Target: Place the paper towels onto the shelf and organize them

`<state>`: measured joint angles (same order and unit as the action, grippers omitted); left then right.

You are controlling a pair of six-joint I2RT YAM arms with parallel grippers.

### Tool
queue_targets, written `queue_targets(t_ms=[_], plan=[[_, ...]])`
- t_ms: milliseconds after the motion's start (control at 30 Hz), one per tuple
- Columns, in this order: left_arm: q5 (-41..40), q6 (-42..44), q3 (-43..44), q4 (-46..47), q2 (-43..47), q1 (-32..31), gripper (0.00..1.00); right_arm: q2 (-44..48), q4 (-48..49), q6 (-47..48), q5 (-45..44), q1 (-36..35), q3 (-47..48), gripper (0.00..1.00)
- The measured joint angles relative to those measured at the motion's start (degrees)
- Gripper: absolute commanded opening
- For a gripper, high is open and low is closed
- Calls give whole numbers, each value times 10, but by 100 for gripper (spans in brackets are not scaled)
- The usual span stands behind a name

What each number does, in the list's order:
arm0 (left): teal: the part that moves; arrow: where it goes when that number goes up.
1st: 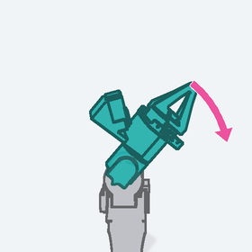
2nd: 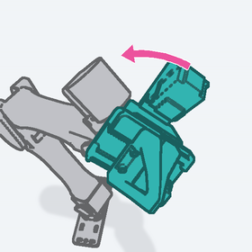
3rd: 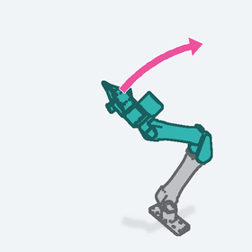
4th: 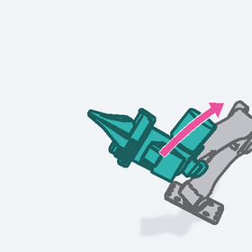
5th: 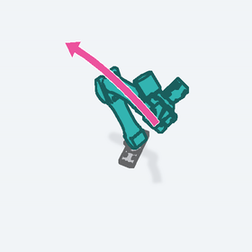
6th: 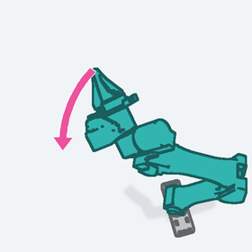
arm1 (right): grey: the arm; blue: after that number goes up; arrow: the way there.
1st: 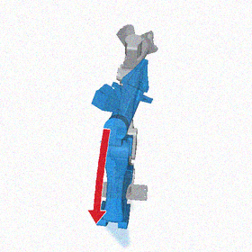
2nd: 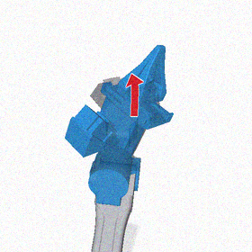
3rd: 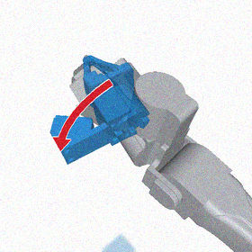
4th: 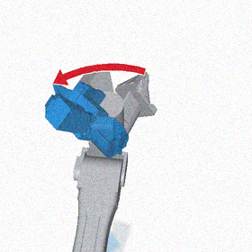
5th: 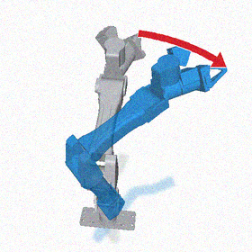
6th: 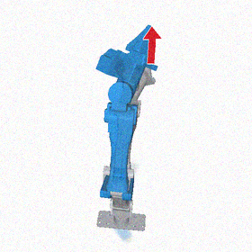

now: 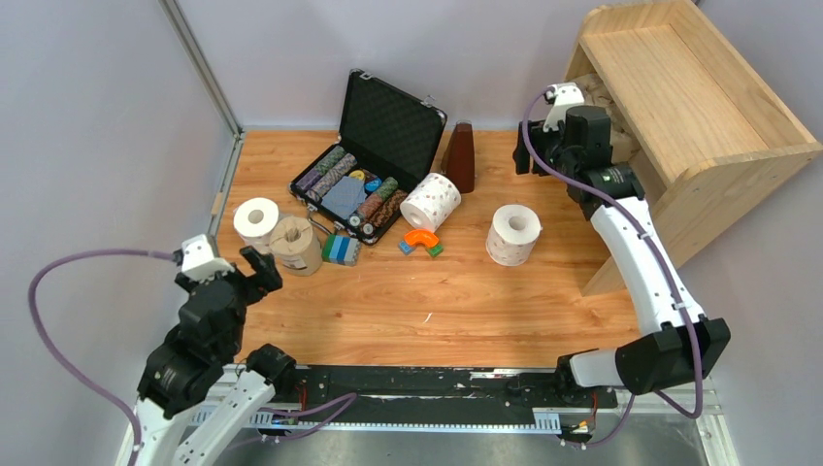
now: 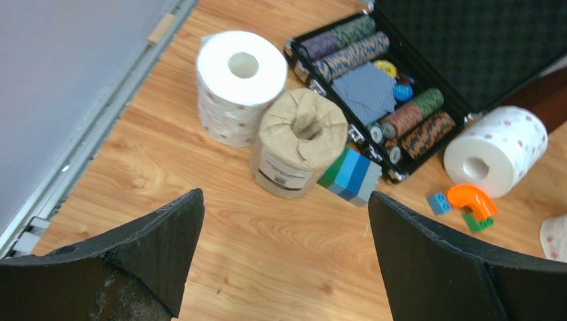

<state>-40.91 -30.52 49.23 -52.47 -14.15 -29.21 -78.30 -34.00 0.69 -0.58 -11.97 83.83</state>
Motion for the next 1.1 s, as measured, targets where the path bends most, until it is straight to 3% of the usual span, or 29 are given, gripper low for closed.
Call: queue_targets(t_ms=[233, 567, 900, 1100], plan=[[77, -15, 2, 29, -153, 0, 100, 36, -1, -35, 63, -53, -36, 68], [89, -48, 31, 79, -384, 21, 100, 98, 0, -83, 163, -64, -151, 70], [160, -73, 38, 125, -484, 222, 100, 130, 0, -94, 176, -64, -202, 75], [214, -82, 38, 164, -556, 265, 90, 143, 2, -94, 167, -64, -205, 75]])
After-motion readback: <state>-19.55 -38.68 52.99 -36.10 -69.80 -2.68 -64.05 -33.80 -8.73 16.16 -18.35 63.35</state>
